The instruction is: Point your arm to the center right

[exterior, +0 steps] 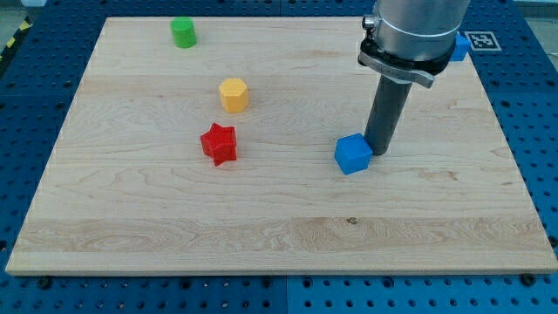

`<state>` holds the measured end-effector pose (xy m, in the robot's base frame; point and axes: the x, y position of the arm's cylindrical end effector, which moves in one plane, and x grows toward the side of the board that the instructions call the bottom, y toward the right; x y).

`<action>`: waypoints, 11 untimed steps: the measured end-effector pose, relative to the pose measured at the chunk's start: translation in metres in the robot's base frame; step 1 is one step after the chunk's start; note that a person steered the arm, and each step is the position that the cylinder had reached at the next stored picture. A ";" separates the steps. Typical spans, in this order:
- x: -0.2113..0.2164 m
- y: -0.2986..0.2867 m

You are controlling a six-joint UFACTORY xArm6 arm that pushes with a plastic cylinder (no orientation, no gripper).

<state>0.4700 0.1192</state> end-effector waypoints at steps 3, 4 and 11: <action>-0.068 0.015; -0.068 0.073; -0.056 0.171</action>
